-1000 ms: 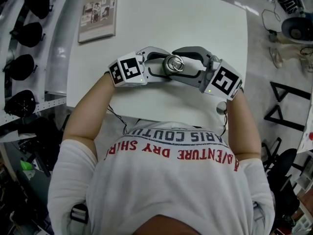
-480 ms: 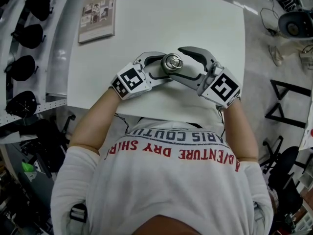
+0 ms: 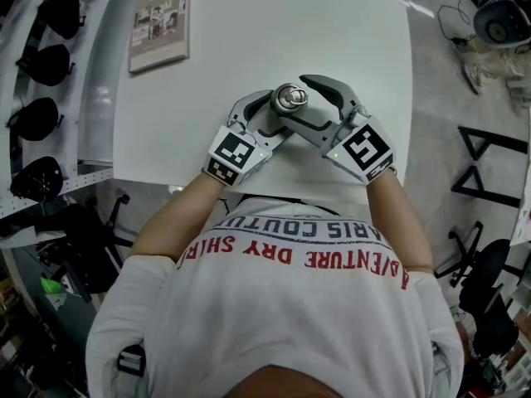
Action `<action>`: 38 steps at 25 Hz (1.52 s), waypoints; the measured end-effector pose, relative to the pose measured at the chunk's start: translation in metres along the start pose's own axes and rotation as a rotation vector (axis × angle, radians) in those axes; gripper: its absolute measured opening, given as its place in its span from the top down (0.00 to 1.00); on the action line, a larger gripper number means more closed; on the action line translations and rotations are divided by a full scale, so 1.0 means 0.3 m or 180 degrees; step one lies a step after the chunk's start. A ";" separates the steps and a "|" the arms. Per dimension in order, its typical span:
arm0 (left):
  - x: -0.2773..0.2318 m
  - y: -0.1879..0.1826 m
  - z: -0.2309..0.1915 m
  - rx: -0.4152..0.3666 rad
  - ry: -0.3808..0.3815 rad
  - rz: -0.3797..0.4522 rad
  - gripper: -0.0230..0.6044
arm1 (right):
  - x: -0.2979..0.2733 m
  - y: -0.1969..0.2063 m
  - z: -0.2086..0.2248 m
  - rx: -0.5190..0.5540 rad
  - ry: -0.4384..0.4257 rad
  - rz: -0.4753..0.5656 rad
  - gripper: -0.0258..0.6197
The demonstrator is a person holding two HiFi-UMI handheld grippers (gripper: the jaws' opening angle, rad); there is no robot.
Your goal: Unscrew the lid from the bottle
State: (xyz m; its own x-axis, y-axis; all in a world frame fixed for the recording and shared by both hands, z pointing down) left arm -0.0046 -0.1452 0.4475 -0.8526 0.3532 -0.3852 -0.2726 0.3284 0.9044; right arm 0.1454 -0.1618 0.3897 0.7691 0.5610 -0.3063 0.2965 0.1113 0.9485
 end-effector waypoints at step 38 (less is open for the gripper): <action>0.002 -0.050 -0.167 -0.0692 0.1530 -0.0623 0.43 | -0.060 -0.029 0.035 0.0438 -0.0664 -0.0084 0.54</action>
State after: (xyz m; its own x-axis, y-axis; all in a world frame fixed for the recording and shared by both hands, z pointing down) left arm -0.0234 -0.1938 0.4430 -0.8703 -0.1517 -0.4686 -0.4884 0.1416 0.8611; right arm 0.1351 -0.1815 0.3860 0.8560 0.3762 -0.3545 0.3815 0.0030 0.9244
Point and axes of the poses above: the fingertips, and each gripper's own axes: x backward along the fingers, z to its right, y out of its underside, the point moved 10 cm from there along x, backward along the fingers, and after that the axes turned 10 degrees about y, right-handed, at the moved point
